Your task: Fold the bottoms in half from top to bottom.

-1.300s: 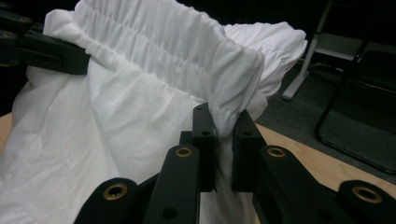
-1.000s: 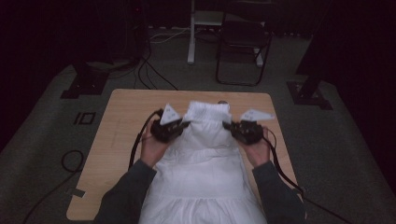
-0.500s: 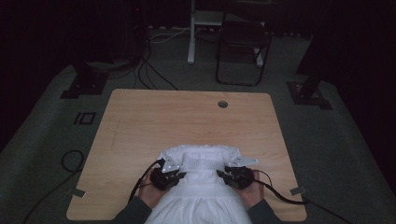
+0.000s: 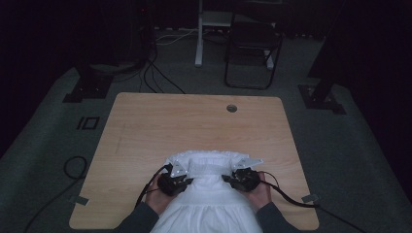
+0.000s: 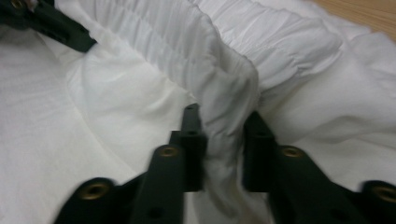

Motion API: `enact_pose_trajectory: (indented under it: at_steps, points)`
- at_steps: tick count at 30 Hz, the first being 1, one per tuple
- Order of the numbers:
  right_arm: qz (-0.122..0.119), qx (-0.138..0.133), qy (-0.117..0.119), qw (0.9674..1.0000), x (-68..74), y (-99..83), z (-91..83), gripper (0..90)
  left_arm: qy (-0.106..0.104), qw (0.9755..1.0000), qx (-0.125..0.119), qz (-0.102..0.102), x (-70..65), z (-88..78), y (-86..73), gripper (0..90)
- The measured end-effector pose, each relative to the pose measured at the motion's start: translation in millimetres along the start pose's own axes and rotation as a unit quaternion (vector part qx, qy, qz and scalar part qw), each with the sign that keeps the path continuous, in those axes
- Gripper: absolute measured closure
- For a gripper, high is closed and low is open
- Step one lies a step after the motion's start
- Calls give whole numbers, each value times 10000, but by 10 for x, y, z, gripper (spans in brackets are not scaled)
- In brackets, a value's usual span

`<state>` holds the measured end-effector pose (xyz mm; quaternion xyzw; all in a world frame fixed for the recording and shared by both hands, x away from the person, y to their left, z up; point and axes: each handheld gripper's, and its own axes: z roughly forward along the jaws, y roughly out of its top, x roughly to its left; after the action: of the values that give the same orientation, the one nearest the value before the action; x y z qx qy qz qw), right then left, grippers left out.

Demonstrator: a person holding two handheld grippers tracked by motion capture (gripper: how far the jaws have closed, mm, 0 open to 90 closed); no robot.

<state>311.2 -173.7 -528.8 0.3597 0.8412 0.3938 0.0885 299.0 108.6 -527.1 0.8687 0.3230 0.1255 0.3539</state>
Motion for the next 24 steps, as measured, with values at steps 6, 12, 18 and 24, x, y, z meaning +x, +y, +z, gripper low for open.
enact_pose_trajectory:
  at_steps: [6,12,18,24]
  points:
    - [-62,107,-429,9990,-116,132,121,786,133,9999,109,-15,235,191,220,783]
    - [218,116,-664,9975,-401,324,376,778,143,9998,116,-71,588,408,431,781]
    - [238,213,-967,9948,-618,597,585,775,370,9989,297,12,890,591,679,781]
    - [449,201,-1221,9913,-818,804,748,775,543,9977,380,-129,1106,742,866,781]
